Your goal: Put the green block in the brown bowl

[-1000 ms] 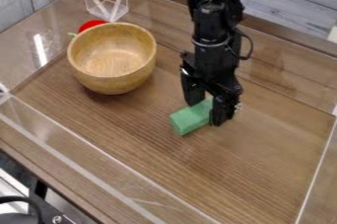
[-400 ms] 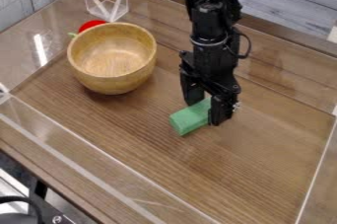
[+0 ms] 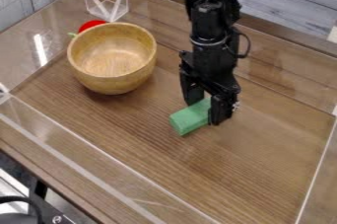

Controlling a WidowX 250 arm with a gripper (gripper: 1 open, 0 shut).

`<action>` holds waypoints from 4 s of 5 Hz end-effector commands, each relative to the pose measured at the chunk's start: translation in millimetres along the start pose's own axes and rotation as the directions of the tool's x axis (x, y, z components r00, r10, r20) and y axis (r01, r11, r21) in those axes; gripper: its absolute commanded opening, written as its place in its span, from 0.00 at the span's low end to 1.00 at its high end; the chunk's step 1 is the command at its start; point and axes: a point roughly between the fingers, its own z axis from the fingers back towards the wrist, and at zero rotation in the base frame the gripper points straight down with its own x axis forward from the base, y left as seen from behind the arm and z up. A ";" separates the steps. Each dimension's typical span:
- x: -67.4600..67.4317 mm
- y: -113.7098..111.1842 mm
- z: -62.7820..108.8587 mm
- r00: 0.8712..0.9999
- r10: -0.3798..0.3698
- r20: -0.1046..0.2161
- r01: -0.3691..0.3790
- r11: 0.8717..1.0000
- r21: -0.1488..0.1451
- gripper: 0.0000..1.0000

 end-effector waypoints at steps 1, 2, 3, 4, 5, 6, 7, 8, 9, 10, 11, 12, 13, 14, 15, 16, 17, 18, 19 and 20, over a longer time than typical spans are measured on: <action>5.3 3.0 14.1 0.999 0.007 0.053 -0.008 1.000 0.016 1.00; 5.8 2.9 14.3 0.998 0.008 0.057 -0.009 1.000 0.015 1.00; 6.0 3.1 14.3 0.998 0.008 0.059 -0.009 1.000 0.016 1.00; 6.1 3.2 14.5 0.998 0.007 0.060 -0.008 1.000 0.017 1.00; 6.1 3.2 14.3 0.998 0.005 0.060 -0.006 1.000 0.018 1.00; 6.3 3.5 14.2 0.998 0.004 0.060 -0.006 1.000 0.018 1.00; 5.0 4.7 11.1 0.998 0.011 0.054 -0.012 1.000 0.015 0.00; 3.4 5.3 15.5 0.998 0.021 0.056 -0.022 1.000 0.013 0.00; 1.8 5.7 33.1 0.996 0.047 0.073 -0.048 0.999 0.017 0.00; 0.2 7.6 57.8 0.992 0.081 0.101 -0.084 0.996 0.025 0.00; -2.8 13.9 85.0 0.984 0.119 0.134 -0.124 0.992 0.033 0.00; -4.9 10.7 65.8 0.989 0.102 0.111 -0.106 0.994 0.037 1.00; -6.8 6.6 49.2 0.993 0.080 0.092 -0.083 0.996 0.036 1.00; -6.6 6.2 39.0 0.994 0.077 0.079 -0.080 0.996 0.036 1.00; -7.6 5.1 25.1 0.995 0.075 0.062 -0.077 0.997 0.030 1.00; -7.8 4.6 11.9 0.996 0.073 0.043 -0.075 0.997 0.024 1.00; -7.6 5.0 0.5 0.997 0.074 0.027 -0.075 0.997 0.021 1.00; -7.6 6.3 -1.0 0.997 0.078 0.026 -0.079 0.997 0.020 0.00; -8.5 7.0 2.6 0.996 0.086 0.027 -0.087 0.996 0.019 0.00; -9.6 7.0 19.6 0.994 0.105 0.042 -0.106 0.994 0.018 0.00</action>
